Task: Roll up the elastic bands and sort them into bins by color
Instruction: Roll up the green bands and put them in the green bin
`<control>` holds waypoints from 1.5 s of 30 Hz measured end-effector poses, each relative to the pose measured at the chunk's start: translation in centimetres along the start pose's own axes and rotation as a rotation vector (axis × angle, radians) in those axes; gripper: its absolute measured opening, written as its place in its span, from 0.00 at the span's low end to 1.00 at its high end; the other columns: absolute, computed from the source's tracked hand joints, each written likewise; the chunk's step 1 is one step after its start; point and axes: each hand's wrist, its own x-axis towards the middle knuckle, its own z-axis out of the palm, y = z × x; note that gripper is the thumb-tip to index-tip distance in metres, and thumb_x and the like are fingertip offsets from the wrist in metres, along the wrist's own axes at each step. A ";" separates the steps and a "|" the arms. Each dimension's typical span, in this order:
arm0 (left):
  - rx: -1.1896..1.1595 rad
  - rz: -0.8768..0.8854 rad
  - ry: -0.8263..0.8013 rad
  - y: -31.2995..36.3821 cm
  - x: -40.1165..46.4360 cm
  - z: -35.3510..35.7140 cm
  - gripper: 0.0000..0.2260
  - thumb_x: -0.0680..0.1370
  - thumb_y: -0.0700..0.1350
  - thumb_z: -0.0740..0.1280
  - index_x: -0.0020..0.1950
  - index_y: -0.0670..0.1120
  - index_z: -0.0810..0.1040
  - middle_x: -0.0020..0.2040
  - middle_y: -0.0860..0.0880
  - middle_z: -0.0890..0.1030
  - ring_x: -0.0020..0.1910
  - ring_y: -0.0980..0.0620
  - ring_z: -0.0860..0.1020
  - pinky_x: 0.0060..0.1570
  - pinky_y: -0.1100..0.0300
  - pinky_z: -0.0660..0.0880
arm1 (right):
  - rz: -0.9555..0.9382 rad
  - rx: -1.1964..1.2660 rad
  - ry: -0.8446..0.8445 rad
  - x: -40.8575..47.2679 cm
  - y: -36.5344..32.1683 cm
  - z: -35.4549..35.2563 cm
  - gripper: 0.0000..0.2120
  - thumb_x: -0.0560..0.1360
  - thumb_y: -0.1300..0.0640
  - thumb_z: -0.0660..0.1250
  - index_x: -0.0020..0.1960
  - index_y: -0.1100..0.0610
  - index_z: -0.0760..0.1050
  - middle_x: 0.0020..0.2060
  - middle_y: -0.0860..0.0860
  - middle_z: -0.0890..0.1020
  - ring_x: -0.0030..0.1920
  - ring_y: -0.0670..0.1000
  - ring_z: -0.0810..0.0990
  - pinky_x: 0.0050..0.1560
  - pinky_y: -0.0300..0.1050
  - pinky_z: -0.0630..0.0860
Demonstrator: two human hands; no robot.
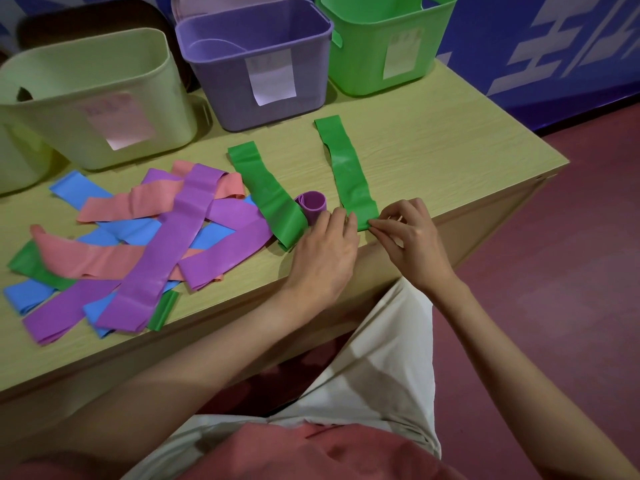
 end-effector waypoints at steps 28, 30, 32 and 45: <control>-1.013 -0.253 -0.233 -3.7 1.7 -7.0 0.04 0.76 0.36 0.69 0.49 0.40 0.82 0.39 0.52 0.80 0.37 0.64 0.77 0.39 0.72 0.71 | 0.313 0.753 0.075 1.3 -5.6 -3.4 0.09 0.70 0.59 0.75 0.49 0.55 0.82 0.42 0.50 0.84 0.44 0.53 0.79 0.45 0.48 0.74; -1.110 -0.269 -0.249 -4.2 1.5 -8.0 0.04 0.76 0.35 0.68 0.48 0.40 0.82 0.36 0.52 0.80 0.34 0.63 0.76 0.35 0.71 0.69 | 0.374 0.873 0.093 1.7 -6.5 -3.6 0.10 0.69 0.64 0.75 0.48 0.56 0.81 0.40 0.47 0.82 0.41 0.47 0.77 0.45 0.42 0.73; -1.194 -0.301 -0.233 -4.8 1.3 -8.4 0.04 0.76 0.36 0.68 0.46 0.43 0.82 0.36 0.48 0.81 0.36 0.52 0.76 0.34 0.66 0.71 | 0.399 0.929 0.121 2.2 -7.4 -3.8 0.10 0.69 0.65 0.74 0.47 0.55 0.80 0.39 0.49 0.80 0.41 0.45 0.75 0.46 0.39 0.72; -1.558 -0.314 -0.025 -6.9 -0.9 -12.3 0.03 0.73 0.40 0.68 0.45 0.42 0.81 0.34 0.51 0.79 0.33 0.57 0.72 0.35 0.65 0.69 | 0.217 0.831 0.236 5.4 -13.4 -6.0 0.06 0.71 0.66 0.73 0.45 0.59 0.79 0.38 0.52 0.82 0.37 0.55 0.79 0.40 0.46 0.76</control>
